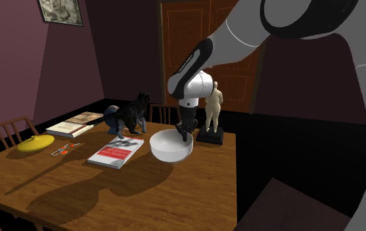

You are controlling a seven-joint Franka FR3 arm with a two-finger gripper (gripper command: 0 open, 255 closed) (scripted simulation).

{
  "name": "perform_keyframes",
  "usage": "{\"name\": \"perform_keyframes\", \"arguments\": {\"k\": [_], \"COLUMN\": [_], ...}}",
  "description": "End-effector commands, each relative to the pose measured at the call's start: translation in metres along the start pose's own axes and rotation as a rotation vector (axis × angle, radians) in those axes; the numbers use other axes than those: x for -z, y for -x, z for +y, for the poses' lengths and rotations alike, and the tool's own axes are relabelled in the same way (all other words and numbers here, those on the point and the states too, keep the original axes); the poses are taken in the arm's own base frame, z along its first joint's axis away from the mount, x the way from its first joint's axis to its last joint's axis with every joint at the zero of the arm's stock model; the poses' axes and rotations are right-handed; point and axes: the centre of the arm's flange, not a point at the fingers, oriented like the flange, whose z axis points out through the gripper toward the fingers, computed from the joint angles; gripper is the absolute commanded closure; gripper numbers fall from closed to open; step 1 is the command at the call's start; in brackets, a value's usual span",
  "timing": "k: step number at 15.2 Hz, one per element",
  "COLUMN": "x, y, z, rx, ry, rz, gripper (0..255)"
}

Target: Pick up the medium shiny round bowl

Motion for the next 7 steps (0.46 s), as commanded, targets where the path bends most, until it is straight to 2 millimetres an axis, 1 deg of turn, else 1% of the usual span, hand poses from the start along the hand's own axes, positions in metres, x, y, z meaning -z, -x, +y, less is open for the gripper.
{"name": "perform_keyframes", "arguments": {"k": [1, 5, 7], "x": [0.011, 0.032, 0.033], "y": [-0.001, 0.0, 0.0], "z": [-0.001, -0.003, -0.003], "rx": [0.0, 0.0, 0.0], "ry": [0.0, 0.0, 0.0], "rz": [0.001, 0.001, 0.001], "gripper": [255, 255, 255]}}
